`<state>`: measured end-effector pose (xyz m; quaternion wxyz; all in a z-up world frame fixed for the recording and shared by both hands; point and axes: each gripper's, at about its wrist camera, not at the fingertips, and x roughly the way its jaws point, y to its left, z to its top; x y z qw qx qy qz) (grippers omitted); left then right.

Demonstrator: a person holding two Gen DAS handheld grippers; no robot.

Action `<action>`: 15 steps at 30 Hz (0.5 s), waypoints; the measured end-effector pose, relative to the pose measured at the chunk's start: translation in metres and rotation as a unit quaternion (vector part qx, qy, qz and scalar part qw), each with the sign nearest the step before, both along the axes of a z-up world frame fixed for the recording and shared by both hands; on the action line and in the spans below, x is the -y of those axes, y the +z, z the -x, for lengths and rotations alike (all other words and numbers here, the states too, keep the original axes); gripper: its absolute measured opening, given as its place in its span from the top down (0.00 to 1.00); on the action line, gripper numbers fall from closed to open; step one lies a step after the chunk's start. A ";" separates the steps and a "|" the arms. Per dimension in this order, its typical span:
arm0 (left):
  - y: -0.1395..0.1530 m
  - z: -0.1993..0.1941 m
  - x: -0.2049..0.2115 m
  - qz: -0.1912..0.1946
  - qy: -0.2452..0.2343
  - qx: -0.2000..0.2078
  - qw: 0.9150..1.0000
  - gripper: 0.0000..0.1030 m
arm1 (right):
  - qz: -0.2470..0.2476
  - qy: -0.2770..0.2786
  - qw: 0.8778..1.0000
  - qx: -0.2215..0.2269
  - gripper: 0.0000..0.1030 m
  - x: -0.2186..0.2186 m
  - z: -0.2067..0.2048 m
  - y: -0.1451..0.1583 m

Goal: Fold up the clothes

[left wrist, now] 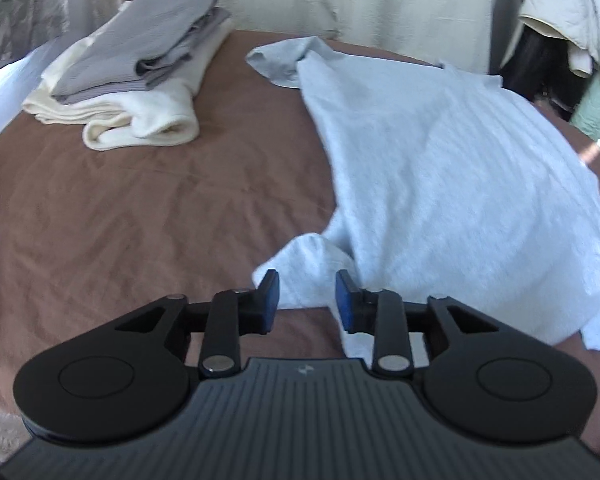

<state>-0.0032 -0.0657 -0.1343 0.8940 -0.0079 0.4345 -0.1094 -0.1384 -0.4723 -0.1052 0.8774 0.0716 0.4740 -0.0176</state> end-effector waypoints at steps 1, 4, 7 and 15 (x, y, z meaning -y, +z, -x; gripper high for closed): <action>-0.001 -0.001 -0.002 -0.005 0.007 0.001 1.000 0.68 | -0.002 0.014 1.000 0.016 0.65 -0.014 -0.005 0.009; -0.004 -0.003 -0.010 0.002 0.027 0.001 1.000 0.66 | -0.007 0.053 0.997 0.051 0.60 -0.054 -0.021 0.019; -0.008 -0.007 -0.024 0.037 0.051 -0.018 0.998 0.61 | -0.039 0.092 0.992 0.077 0.59 -0.094 -0.046 0.010; -0.028 -0.007 -0.053 0.119 0.088 -0.068 0.987 0.60 | -0.096 0.120 0.987 0.049 0.59 -0.202 -0.107 -0.063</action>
